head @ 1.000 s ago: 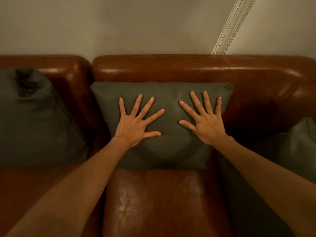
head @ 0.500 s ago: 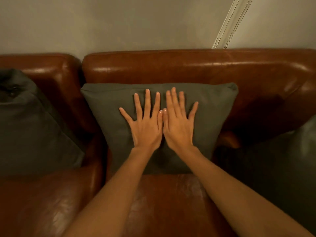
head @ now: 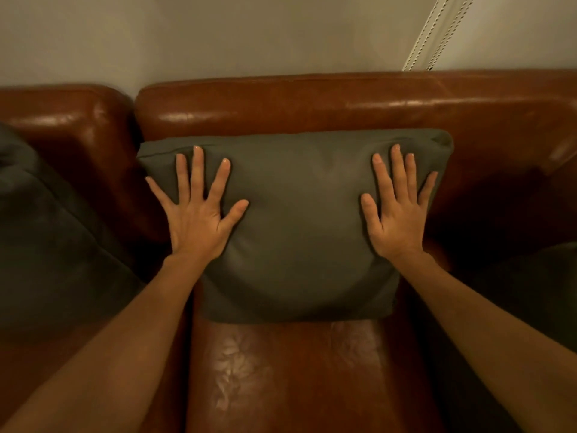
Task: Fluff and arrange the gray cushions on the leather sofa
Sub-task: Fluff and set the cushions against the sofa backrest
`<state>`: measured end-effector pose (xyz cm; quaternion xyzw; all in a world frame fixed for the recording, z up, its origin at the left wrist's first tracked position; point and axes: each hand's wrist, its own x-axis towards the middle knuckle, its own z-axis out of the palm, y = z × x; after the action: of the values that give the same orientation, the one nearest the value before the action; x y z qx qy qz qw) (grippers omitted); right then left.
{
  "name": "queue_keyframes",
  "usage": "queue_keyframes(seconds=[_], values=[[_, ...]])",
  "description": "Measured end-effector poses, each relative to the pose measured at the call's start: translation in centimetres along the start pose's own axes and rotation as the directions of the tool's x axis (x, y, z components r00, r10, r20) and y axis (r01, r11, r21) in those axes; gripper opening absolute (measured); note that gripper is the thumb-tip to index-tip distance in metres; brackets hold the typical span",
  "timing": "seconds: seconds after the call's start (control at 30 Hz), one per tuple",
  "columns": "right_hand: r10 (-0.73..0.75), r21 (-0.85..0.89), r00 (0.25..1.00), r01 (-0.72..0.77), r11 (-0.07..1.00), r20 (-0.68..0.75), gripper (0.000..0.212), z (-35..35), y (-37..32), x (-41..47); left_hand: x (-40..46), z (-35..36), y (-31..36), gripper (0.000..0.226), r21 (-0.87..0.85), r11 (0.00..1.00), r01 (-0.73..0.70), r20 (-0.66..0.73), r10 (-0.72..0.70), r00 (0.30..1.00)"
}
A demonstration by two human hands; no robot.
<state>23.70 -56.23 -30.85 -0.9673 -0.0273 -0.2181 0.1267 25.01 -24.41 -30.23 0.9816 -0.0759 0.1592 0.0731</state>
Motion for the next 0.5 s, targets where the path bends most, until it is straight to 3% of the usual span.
queue_keyframes(seconds=[0.1, 0.17, 0.2, 0.27, 0.33, 0.4, 0.43, 0.5], values=[[-0.003, 0.034, 0.999, 0.004, 0.999, -0.033, 0.06, -0.1, 0.1, -0.8, -1.2, -0.1, 0.0, 0.071, -0.035, 0.999, 0.04, -0.071, -0.043, 0.997], [0.038, 0.117, 0.994, -0.027, 0.993, -0.098, 0.064, -0.5, 0.0, -2.0, -2.7, 0.0, 1.0, 0.085, -0.14, 0.946, 0.291, -0.109, -0.307, 0.945], [0.136, 0.226, 0.978, -0.099, 0.969, -0.156, 0.069, -0.7, -0.3, -2.6, -3.5, 0.1, 1.6, 0.094, -0.257, 0.859, 0.443, -0.1, -0.48, 0.872], [0.511, 0.53, 0.839, -0.352, 0.771, -0.187, 0.081, -1.0, -0.9, -4.4, -5.1, 0.1, 2.9, 0.105, -0.59, 0.58, 0.562, 0.032, -0.678, 0.734], [0.759, 0.733, 0.65, -0.536, 0.419, 0.041, 0.09, -1.2, -1.7, -6.7, -6.8, 0.1, 3.3, 0.094, -0.776, 0.356, 0.521, 0.164, -0.682, 0.712], [0.763, 0.731, 0.555, -0.663, 0.164, 0.333, 0.087, -1.2, -2.1, -8.5, -7.7, 0.0, 3.1, 0.08, -0.754, 0.303, 0.583, 0.274, -0.661, 0.699], [0.744, 0.7, 0.521, -0.707, 0.1, 0.42, 0.085, -1.2, -2.1, -8.9, -7.8, -0.1, 3.0, 0.076, -0.727, 0.302, 0.616, 0.296, -0.673, 0.678], [0.736, 0.674, 0.495, -0.736, 0.071, 0.462, 0.09, -1.6, -1.9, -8.8, -7.6, -0.6, 3.1, 0.072, -0.69, 0.314, 0.652, 0.273, -0.721, 0.637]])
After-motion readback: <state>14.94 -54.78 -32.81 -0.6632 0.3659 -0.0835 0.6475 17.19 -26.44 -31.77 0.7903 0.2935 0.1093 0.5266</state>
